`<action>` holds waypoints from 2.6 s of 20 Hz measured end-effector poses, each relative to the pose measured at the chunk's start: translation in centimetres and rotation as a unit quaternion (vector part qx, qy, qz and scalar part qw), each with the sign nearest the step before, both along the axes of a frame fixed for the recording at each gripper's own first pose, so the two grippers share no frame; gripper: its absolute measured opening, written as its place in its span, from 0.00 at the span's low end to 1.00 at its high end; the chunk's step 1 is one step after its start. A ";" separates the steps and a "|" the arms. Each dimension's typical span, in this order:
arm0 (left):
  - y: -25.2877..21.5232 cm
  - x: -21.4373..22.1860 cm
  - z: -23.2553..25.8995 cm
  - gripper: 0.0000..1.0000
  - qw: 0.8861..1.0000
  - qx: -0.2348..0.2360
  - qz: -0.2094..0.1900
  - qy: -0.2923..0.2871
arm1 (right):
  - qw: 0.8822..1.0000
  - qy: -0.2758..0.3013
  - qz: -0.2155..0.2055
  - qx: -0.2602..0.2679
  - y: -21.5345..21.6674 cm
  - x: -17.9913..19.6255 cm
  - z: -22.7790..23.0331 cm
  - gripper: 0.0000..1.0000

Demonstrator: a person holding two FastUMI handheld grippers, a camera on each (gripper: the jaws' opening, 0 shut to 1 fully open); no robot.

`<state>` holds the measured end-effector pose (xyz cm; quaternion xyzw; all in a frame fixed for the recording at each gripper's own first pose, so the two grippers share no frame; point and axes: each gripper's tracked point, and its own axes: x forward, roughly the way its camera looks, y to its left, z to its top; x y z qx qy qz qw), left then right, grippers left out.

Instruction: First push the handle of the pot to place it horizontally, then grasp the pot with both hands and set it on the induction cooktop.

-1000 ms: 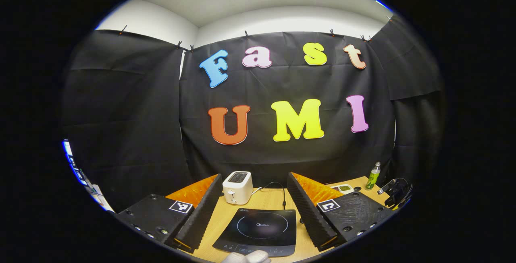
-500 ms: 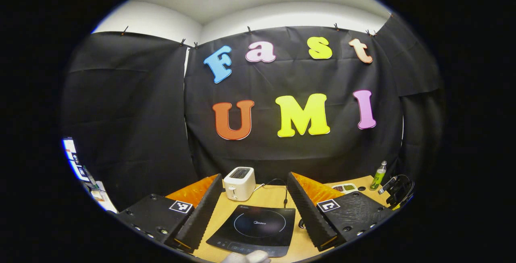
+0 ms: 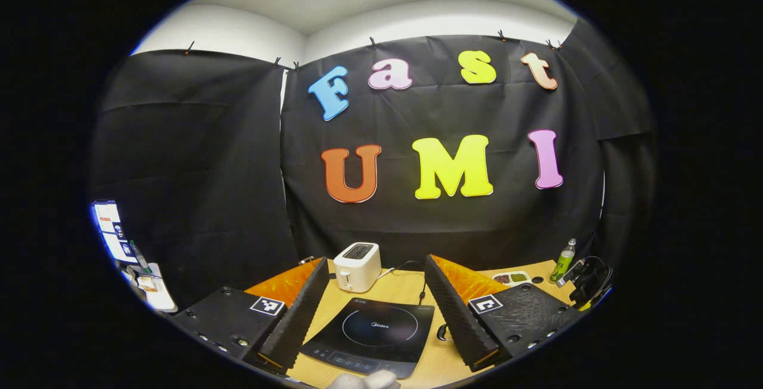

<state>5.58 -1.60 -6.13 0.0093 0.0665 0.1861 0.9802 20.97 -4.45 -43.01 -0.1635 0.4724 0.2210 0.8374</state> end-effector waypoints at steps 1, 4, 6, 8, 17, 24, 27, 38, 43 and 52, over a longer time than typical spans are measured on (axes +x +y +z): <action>-0.1 0.0 -0.2 0.96 1.000 0.001 0.002 0.003 | 1.000 -0.001 0.003 0.000 -0.1 0.1 0.0 0.01; -0.6 0.2 -0.9 0.96 1.000 0.007 0.002 0.009 | 1.000 -0.006 -0.002 0.007 -0.5 0.1 0.2 0.01; -1.1 0.7 -1.9 0.96 1.000 0.008 -0.006 0.015 | 1.000 -0.022 -0.013 0.017 -1.1 -0.2 0.9 0.01; -1.9 1.5 -3.4 0.96 0.999 0.005 -0.025 0.022 | 0.999 -0.044 -0.019 0.021 -2.0 -0.7 1.7 0.08; -5.6 6.2 -12.7 0.96 0.991 -0.050 -0.093 0.082 | 0.989 -0.090 -0.089 0.081 -4.3 -2.0 6.3 0.90; -8.4 9.3 -22.0 0.97 0.974 -0.098 -0.121 0.166 | 0.972 -0.068 -0.156 0.160 -1.5 1.8 6.1 0.89; -9.4 9.5 -26.2 0.96 0.962 -0.126 -0.121 0.210 | 0.972 -0.065 -0.169 0.151 -1.3 3.8 4.8 0.88; -12.3 11.9 -34.1 0.96 0.930 -0.164 -0.135 0.300 | 0.977 -0.027 -0.165 0.134 0.3 5.8 1.6 0.86; -13.5 12.4 -35.2 0.95 0.925 -0.165 -0.137 0.313 | 0.979 -0.018 -0.160 0.121 0.2 5.9 1.3 0.84; -12.9 12.3 -36.9 0.71 0.915 -0.174 -0.118 0.343 | 0.976 0.014 -0.192 0.105 -0.3 5.8 1.0 0.60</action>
